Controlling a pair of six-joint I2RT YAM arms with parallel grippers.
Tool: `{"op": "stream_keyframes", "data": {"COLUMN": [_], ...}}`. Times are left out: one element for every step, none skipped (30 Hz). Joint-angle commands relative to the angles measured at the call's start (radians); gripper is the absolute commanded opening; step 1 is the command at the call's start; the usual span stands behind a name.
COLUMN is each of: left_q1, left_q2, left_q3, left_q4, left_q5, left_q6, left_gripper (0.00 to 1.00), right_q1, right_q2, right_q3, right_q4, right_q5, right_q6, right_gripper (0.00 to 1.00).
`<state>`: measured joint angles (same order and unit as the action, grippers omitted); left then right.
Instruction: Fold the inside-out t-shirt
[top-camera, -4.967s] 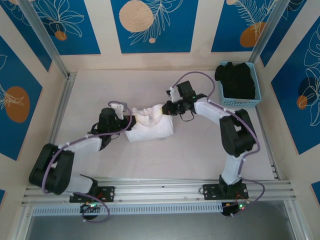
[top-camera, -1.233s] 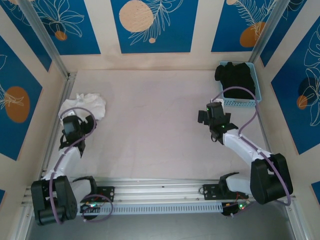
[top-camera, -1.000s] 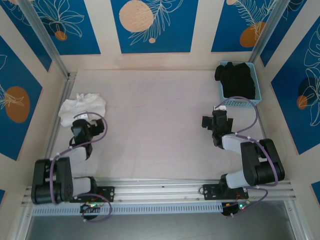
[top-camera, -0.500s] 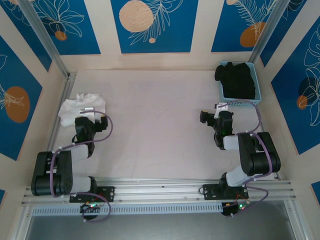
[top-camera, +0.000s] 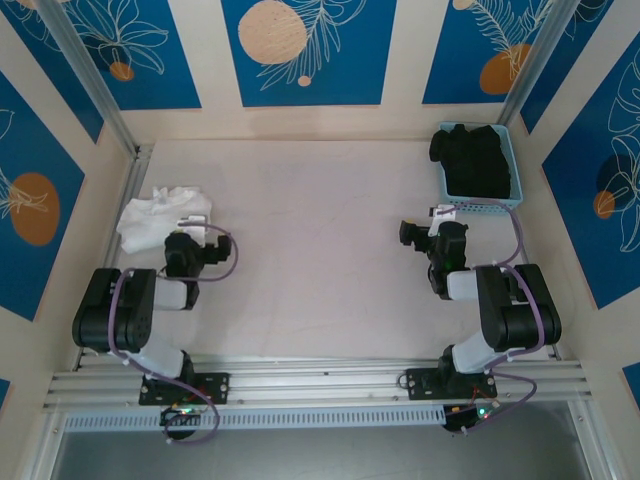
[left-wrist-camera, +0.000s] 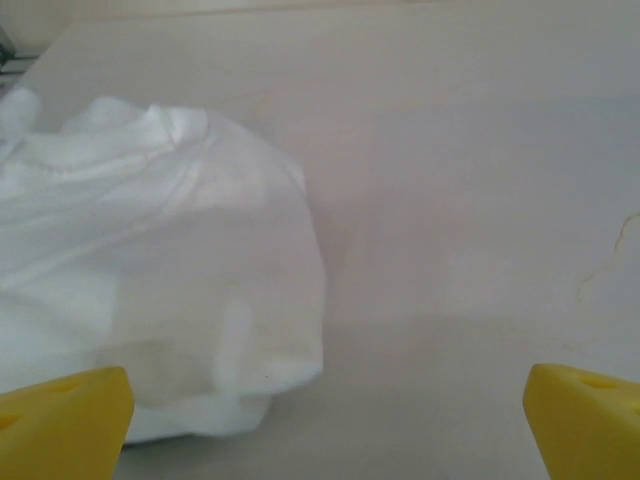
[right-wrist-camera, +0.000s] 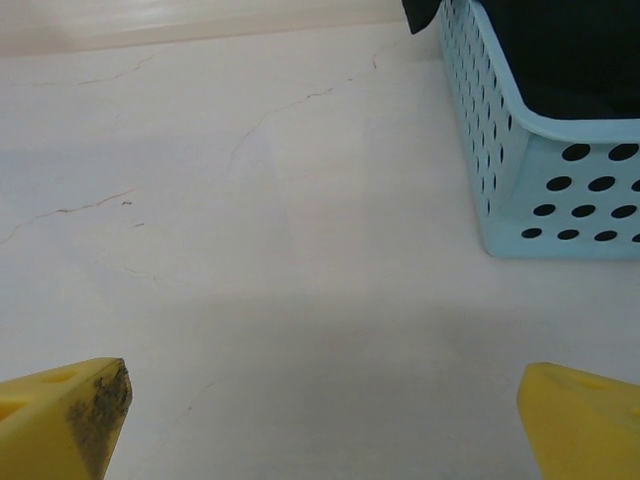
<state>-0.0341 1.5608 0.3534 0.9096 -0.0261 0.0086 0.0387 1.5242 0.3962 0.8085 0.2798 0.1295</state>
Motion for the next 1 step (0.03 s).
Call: {"op": "stream_keyframes", "data": {"left_q1": [-0.007], "left_q2": [-0.005], "left_q3": [0.011], "left_q4": [0.035], "left_q5": [0.006], "left_q6": [0.014], "left_gripper": [1.00], "right_q1": [-0.005], "right_q2": [-0.001], "right_q3": [-0.004], "right_q4": [0.046], "right_q5": [-0.007], "right_q6": [0.003], "right_gripper": [0.99]}}
